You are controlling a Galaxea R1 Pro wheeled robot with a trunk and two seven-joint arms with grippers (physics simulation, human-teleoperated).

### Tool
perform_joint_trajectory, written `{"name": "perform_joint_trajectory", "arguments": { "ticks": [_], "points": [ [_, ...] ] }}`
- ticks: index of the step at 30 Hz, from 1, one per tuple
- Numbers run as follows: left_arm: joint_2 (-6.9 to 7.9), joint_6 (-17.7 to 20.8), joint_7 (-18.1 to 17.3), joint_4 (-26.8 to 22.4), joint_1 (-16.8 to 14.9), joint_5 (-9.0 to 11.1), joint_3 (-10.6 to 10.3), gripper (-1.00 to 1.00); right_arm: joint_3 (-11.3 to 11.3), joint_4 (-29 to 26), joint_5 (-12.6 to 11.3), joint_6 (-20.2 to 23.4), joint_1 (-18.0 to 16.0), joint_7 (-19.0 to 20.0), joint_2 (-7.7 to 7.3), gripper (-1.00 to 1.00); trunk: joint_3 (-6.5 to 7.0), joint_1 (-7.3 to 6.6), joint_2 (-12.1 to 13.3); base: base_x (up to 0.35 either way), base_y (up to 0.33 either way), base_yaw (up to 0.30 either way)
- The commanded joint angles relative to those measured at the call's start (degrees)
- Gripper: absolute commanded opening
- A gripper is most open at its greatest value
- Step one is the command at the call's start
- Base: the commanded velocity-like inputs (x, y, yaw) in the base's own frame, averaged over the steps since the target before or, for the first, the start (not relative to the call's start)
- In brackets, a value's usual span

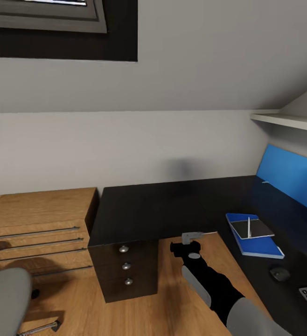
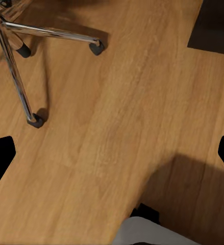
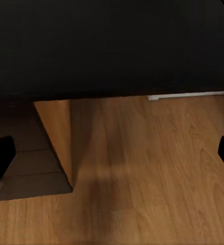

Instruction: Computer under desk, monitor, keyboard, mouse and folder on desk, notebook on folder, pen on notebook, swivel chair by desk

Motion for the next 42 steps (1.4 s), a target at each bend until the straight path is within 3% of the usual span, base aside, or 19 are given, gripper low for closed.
{"name": "perform_joint_trajectory", "arguments": {
  "ticks": [1, 5, 6, 10, 13, 14, 17, 18, 19, 20, 21, 25, 28, 33, 35, 42],
  "points": [
    [0.00, -0.3, -0.1, -0.1, 0.0, 0.5, 0.0, 1.00, 1.1, 0.2, -0.3, -0.7, -0.1, -0.9, 0.56, 1.00, -0.06, 0.01, -0.1, -0.003, 0.000, 0.229],
    [0.02, -0.7, -0.1, -0.3, 0.0, 0.4, 0.0, 1.00, 2.6, 5.1, -0.3, -4.6, 0.6, -3.3, 2.90, 1.00, -0.06, 0.01, -0.1, -0.001, 0.000, 0.248],
    [0.06, -0.8, -0.1, -0.6, 0.0, 0.4, 0.0, 1.00, 2.8, 9.6, -0.3, -8.8, 1.3, -3.8, 4.54, 1.00, -0.06, 0.01, -0.1, 0.000, 0.000, 0.260],
    [0.15, -0.7, -0.1, -1.7, 0.0, 0.4, 0.0, 1.00, 3.3, 17.7, -0.2, -16.1, 1.7, -4.0, 6.90, 1.00, -0.05, 0.01, -0.1, 0.000, 0.000, 0.262],
    [0.22, -0.4, -0.1, -2.8, 0.0, 0.4, 0.0, 1.00, 4.2, 24.7, -0.2, -22.0, 1.9, -4.0, 8.35, 1.00, -0.04, 0.01, -0.1, 0.000, 0.000, 0.263],
    [0.25, -0.3, -0.2, -3.3, 0.0, 0.4, 0.0, 1.00, 4.9, 29.4, -0.2, -26.2, 2.0, -4.0, 9.07, 1.00, -0.03, 0.01, -0.1, 0.000, 0.000, 0.264],
    [0.27, -0.1, -0.2, -3.8, 0.0, 0.4, 0.0, 1.00, 5.6, 35.9, -0.3, -32.8, 2.1, -3.9, 9.75, 1.00, -0.01, 0.01, -0.1, 0.000, 0.000, 0.264],
    [0.28, 0.2, -0.3, -4.2, 0.0, 0.4, 0.0, 1.00, 5.8, 39.5, -0.3, -37.1, 2.4, -3.5, 9.99, 1.00, 0.00, 0.01, -0.1, 0.000, 0.000, 0.264],
    [0.28, 0.3, -0.3, -4.4, 0.0, 0.4, 0.0, 1.00, 5.9, 41.0, -0.3, -39.2, 2.7, -3.2, 10.06, 1.00, 0.01, 0.01, -0.1, 0.000, 0.000, 0.264],
    [0.26, 0.7, -0.3, -4.9, 0.0, 0.4, 0.0, 1.00, 6.0, 45.7, -0.3, -45.8, 4.5, -1.6, 10.02, 1.00, 0.02, 0.01, -0.1, 0.000, 0.000, 0.266],
    [0.24, 0.8, -0.4, -5.0, 0.0, 0.4, 0.0, 1.00, 5.9, 47.0, -0.4, -48.2, 5.6, -0.8, 9.93, 1.00, 0.03, 0.01, -0.1, 0.000, 0.000, 0.266],
    [0.15, 1.0, -0.5, -3.0, 0.0, 0.5, 0.0, 1.00, 6.0, 48.8, -0.3, -53.4, 9.6, 0.4, 8.74, 1.00, 0.08, 0.01, -0.1, 0.000, 0.000, 0.267],
    [-0.11, 0.1, -0.6, 2.0, 0.0, 0.3, -0.2, 1.00, 6.1, 49.4, -0.3, -58.1, 12.8, 0.8, 7.58, 1.00, 0.13, 0.01, -0.1, 0.000, 0.000, 0.270],
    [-0.25, -1.6, -0.7, 3.0, 0.0, 0.2, -0.4, 1.00, 6.2, 49.4, -0.3, -59.5, 13.3, 0.9, 7.57, 1.00, 0.16, 0.01, -0.1, 0.000, 0.000, 0.275],
    [-0.32, -7.2, -0.7, 3.6, 0.0, 0.2, -0.3, 1.00, 6.2, 49.5, -0.3, -61.7, 13.7, 0.9, 8.06, 1.00, 0.16, 0.01, -0.1, 0.000, 0.000, 0.279],
    [-0.43, -16.0, -0.7, 6.0, 0.0, 0.1, -0.6, 1.00, 6.2, 49.5, -0.2, -69.0, 15.1, 0.8, 8.20, 1.00, 0.17, 0.01, -0.1, 0.000, 0.000, 0.279]
  ]
}}
